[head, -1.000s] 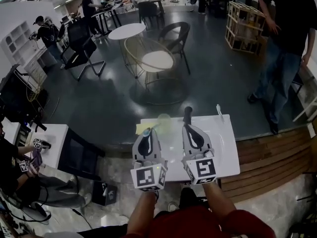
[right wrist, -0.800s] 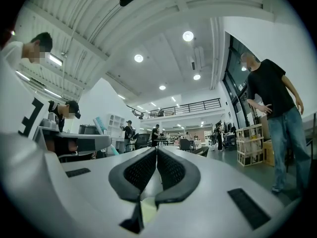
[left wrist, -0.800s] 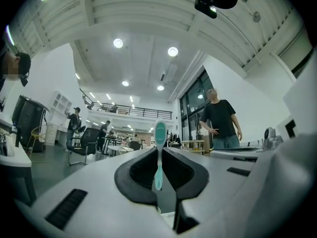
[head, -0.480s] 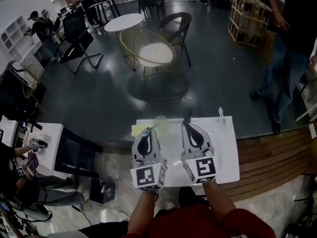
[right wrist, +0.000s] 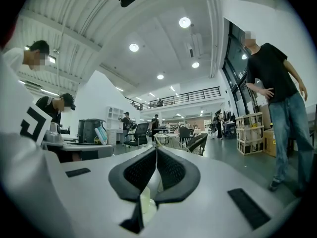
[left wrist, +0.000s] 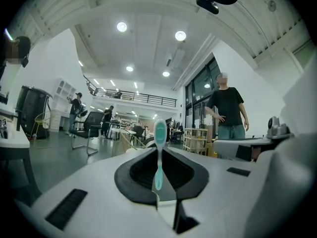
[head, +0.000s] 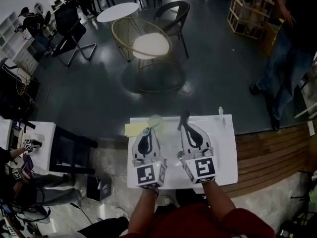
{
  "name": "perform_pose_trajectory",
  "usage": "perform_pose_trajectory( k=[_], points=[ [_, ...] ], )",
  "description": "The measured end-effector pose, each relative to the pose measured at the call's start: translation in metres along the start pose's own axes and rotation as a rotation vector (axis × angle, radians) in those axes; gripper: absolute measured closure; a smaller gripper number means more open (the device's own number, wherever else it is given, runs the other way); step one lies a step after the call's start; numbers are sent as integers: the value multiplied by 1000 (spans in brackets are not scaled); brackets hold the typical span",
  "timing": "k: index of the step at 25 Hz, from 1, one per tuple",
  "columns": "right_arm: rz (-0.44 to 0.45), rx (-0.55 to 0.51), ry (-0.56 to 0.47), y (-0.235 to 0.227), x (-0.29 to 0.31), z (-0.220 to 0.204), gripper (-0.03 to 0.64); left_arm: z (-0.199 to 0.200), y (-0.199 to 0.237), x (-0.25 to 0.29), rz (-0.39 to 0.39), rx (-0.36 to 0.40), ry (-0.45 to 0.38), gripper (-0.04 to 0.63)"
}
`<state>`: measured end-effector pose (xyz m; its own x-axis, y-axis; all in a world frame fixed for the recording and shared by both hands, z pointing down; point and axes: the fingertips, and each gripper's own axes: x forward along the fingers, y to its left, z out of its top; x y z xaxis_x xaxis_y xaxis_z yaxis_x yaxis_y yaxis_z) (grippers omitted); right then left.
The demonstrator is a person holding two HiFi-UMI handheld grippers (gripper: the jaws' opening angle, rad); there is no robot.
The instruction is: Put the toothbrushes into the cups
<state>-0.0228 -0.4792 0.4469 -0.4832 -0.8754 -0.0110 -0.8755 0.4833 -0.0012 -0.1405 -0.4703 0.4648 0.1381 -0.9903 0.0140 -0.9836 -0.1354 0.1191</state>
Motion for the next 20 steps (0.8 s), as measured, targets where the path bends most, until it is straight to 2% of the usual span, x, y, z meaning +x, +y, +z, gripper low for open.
perform_pose_trajectory(
  k=[16, 20],
  points=[
    [-11, 17, 68, -38, 27, -36, 588, -57, 6, 44, 37, -35, 128, 545],
    [-12, 18, 78, -43, 32, -42, 588, -69, 11, 50, 48, -37, 137, 545]
  ],
)
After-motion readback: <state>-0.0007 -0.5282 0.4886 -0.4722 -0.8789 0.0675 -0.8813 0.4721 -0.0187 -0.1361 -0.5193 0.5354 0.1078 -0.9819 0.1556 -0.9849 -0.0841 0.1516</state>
